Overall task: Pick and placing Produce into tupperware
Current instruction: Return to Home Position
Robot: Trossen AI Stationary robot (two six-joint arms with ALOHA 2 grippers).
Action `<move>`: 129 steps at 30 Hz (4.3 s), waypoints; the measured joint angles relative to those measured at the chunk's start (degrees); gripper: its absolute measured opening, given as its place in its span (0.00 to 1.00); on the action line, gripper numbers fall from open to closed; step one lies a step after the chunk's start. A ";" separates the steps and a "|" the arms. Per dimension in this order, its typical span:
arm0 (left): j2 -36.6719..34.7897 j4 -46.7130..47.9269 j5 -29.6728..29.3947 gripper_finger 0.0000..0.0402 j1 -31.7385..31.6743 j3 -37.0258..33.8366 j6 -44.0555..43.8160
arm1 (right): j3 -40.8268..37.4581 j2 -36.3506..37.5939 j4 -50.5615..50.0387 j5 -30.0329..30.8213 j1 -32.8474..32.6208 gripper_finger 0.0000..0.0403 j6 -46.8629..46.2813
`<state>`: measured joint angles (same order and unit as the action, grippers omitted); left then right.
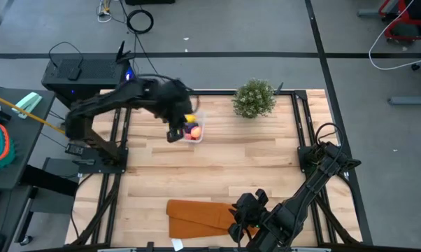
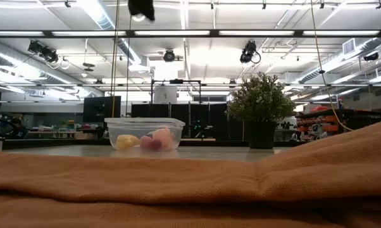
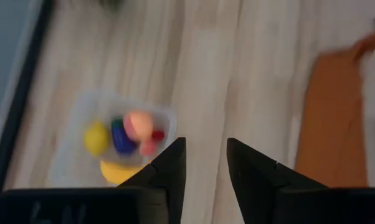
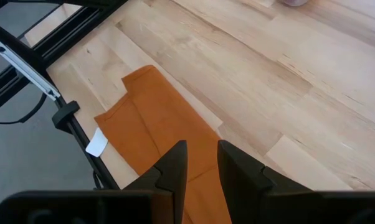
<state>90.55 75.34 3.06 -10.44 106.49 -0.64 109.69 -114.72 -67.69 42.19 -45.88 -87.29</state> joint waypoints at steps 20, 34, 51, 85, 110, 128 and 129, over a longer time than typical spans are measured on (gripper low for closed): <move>-17.70 -41.63 6.75 0.11 0.22 -0.07 -0.18 | 0.00 0.00 0.10 1.14 2.88 0.24 -1.39; -26.55 -85.58 6.29 0.04 5.11 -46.63 -9.45 | 0.00 0.00 1.80 0.16 2.90 0.24 -1.65; -52.31 -103.42 -3.67 0.01 5.17 -82.09 -18.25 | 0.00 0.00 1.76 -1.80 3.30 0.24 -1.48; -85.29 -100.76 -7.79 0.02 4.17 -104.51 -20.72 | 0.00 0.00 1.73 -2.01 4.65 0.24 -6.23; -87.31 -85.80 1.13 0.01 4.20 -106.02 -17.20 | 0.00 0.00 1.48 -1.98 5.70 0.24 -8.31; -87.22 -76.45 -5.81 0.02 4.17 -106.02 -17.07 | 0.00 0.00 1.24 -1.94 11.03 0.24 -3.79; -87.21 -76.42 -5.80 0.02 4.17 -106.02 -17.07 | 0.00 0.00 1.26 -1.94 11.46 0.24 -3.60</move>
<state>3.34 -1.08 -2.74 -6.26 0.47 -17.72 109.69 -114.72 -66.43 40.25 -34.42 -90.89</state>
